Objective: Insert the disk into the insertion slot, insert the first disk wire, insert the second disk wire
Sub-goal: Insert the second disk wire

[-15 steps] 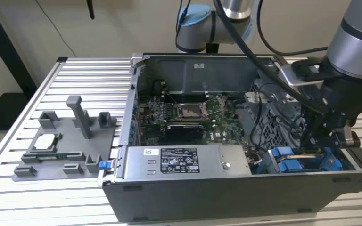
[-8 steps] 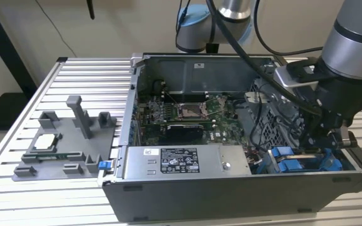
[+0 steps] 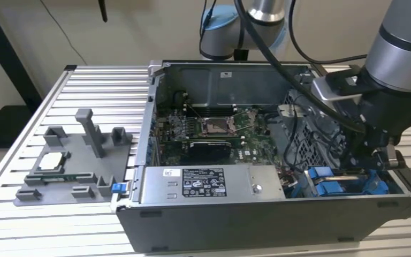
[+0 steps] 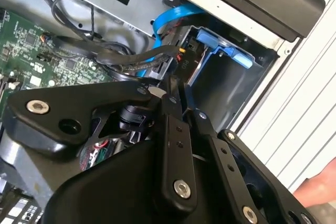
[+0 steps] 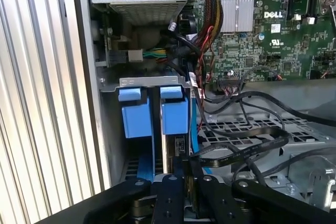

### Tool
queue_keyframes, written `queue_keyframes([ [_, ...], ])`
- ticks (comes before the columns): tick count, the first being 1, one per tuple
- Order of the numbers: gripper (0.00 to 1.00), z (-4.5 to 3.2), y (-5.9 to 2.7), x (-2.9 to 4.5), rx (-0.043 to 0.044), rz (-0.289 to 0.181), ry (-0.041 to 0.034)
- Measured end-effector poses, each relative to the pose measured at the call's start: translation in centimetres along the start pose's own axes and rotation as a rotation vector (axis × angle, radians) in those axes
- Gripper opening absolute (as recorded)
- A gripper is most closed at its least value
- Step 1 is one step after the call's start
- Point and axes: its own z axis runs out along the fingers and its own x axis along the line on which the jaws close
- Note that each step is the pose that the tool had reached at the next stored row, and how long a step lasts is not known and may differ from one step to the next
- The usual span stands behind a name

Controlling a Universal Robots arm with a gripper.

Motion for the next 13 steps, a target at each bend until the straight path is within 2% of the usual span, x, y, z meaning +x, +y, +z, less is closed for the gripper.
queue_keyframes([
  [13,0.0,0.31,-0.29,-0.01,0.0,0.0,0.0],
])
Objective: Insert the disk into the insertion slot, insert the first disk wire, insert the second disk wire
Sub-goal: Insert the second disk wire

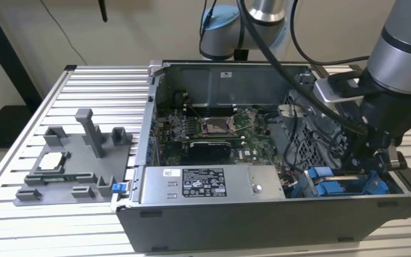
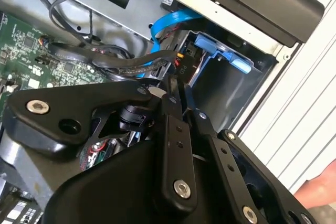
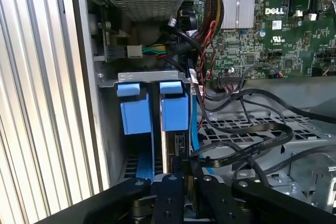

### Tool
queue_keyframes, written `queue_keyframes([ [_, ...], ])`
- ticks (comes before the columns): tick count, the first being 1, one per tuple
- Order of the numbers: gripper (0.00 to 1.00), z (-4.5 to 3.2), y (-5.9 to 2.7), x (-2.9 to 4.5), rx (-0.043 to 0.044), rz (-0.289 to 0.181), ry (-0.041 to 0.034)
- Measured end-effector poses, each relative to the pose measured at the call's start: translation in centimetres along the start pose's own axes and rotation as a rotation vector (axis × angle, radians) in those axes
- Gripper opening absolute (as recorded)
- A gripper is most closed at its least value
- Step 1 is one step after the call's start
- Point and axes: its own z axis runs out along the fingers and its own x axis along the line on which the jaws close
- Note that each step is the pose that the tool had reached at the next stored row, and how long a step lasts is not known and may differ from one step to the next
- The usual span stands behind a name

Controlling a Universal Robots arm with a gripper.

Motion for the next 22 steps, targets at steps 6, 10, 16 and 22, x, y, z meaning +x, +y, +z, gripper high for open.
queue_keyframes([
  [6,0.0,0.12,0.02,0.01,0.0,0.0,0.0002],
  [10,0.0,0.17,0.03,0.01,0.0,0.0,-0.0001],
  [16,0.0,0.18,0.03,0.01,0.0,0.0,0.0001],
  [22,0.0,0.84,0.13,0.06,0.0,0.0,0.0014],
])
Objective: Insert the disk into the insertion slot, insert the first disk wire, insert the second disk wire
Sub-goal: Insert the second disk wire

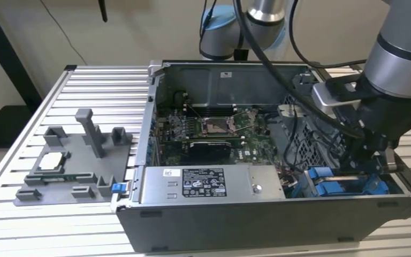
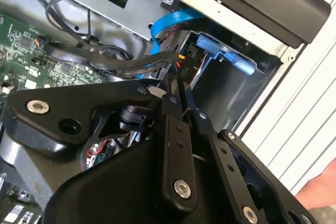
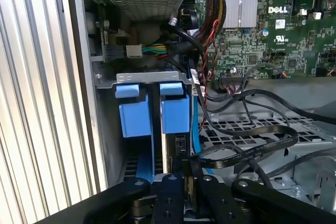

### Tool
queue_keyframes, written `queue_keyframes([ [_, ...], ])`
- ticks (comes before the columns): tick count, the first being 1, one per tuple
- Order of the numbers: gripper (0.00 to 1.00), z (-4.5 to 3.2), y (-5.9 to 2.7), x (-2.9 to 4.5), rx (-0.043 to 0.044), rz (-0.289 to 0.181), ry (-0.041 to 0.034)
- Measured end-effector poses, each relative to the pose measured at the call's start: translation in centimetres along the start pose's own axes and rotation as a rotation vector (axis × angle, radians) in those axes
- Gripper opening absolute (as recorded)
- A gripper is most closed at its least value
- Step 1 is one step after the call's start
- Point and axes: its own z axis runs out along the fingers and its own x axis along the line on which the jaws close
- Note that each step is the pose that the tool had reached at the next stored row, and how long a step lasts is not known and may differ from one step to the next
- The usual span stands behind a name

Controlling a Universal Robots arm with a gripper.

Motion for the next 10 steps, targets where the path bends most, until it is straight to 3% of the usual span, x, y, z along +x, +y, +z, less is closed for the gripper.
queue_keyframes([
  [2,0.0,0.06,0.01,0.0,-0.0002,0.0,-0.0014],
  [3,1.0,-0.02,-0.01,-0.03,-0.0003,0.001,-0.0036],
  [10,1.0,-2.72,-0.48,-0.21,-0.0027,0.0,-0.0013],
])
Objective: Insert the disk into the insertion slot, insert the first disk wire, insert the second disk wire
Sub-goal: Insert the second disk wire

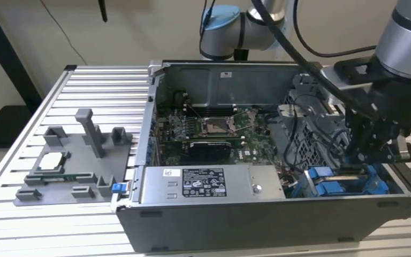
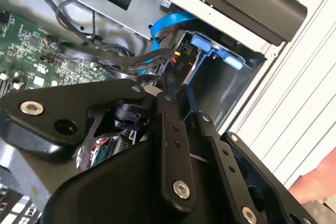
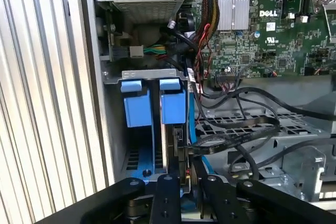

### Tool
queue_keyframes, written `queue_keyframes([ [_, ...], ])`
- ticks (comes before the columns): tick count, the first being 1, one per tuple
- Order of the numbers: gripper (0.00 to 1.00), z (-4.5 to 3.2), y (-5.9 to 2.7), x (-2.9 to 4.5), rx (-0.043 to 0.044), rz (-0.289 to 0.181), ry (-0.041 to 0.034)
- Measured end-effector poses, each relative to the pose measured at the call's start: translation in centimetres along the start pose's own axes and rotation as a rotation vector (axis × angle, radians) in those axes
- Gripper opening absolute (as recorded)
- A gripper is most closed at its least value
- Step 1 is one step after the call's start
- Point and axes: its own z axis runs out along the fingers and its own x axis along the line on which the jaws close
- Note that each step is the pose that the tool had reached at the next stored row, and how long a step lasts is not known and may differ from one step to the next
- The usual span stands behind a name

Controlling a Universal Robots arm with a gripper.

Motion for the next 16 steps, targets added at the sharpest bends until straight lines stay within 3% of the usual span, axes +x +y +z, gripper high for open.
queue_keyframes([
  [16,1.0,-2.61,-0.45,-0.2,-0.0071,0.001,0.0007],
])
